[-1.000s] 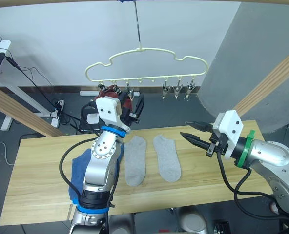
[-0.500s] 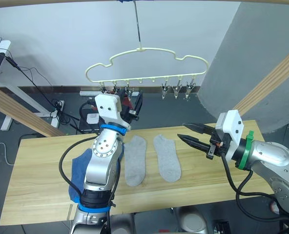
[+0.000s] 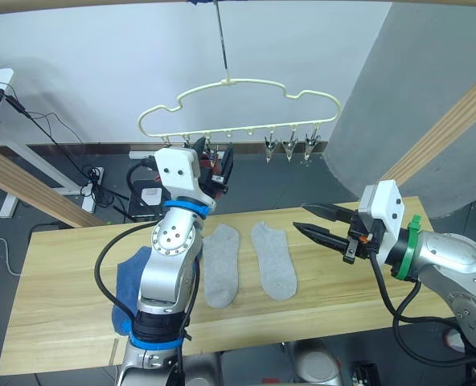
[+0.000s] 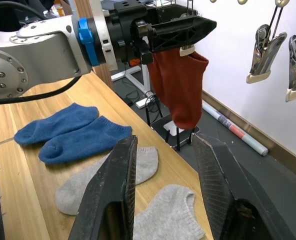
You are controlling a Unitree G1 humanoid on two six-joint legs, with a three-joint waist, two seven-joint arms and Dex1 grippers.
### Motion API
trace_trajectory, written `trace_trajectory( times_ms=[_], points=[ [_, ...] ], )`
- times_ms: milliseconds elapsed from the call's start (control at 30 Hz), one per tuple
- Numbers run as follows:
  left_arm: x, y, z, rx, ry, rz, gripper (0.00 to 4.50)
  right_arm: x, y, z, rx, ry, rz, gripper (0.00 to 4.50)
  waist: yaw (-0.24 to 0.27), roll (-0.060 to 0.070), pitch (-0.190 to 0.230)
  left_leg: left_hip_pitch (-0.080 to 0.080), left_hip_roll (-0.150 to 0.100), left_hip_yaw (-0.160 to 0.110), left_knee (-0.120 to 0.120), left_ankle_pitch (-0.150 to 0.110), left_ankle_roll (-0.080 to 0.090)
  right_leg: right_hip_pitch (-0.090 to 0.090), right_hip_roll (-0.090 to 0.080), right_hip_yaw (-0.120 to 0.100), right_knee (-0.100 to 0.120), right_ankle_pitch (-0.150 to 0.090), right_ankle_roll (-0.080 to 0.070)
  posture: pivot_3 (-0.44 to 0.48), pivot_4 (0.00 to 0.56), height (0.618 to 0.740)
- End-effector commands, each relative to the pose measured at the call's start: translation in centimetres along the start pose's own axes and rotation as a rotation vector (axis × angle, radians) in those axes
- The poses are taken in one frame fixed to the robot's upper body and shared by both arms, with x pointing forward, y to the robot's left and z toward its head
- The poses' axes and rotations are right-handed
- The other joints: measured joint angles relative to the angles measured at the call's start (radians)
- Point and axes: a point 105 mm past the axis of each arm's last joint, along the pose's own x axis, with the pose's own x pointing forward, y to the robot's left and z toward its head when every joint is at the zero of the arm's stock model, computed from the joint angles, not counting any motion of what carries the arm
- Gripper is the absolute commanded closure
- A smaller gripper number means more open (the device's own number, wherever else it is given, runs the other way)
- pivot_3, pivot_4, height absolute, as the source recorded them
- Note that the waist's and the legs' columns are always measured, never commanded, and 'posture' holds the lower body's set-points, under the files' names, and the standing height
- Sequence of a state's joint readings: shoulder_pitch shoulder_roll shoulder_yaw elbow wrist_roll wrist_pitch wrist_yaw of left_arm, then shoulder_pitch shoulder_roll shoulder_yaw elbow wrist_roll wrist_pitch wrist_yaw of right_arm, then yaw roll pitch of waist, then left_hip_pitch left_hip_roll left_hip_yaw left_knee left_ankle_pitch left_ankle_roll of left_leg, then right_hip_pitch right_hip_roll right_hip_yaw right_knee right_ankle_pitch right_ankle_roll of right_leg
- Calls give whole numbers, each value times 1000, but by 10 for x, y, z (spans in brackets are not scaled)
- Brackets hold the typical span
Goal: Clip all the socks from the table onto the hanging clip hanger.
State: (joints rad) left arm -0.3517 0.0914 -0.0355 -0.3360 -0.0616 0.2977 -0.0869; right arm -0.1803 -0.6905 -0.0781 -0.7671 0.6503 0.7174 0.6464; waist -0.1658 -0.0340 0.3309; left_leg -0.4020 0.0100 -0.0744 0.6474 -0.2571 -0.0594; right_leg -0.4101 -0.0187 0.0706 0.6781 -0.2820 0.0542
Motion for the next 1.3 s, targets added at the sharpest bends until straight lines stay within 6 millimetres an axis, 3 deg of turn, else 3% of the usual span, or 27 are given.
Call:
trace_trajectory(
  times_ms=[33, 1200, 1300],
  points=[
    [-3, -1, 13, 15, -38, 18, 1770, -2, 3, 11, -37, -27, 8, 2716, 0, 0, 0, 0, 0, 0, 0, 0, 0, 0, 0, 0, 0, 0, 0, -319, 321, 740],
    [-9, 1, 17, 58, -49, 56, 1770, -1, 4, 6, -21, -15, 17, 2716, 1, 0, 0, 0, 0, 0, 0, 0, 0, 0, 0, 0, 0, 0, 0, -308, 324, 740],
    [-9, 2, 19, 68, -57, 56, 2330, -1, 5, 5, -19, -14, 18, 2716, 1, 0, 0, 0, 0, 0, 0, 0, 0, 0, 0, 0, 0, 0, 0, -308, 324, 740]
  ],
)
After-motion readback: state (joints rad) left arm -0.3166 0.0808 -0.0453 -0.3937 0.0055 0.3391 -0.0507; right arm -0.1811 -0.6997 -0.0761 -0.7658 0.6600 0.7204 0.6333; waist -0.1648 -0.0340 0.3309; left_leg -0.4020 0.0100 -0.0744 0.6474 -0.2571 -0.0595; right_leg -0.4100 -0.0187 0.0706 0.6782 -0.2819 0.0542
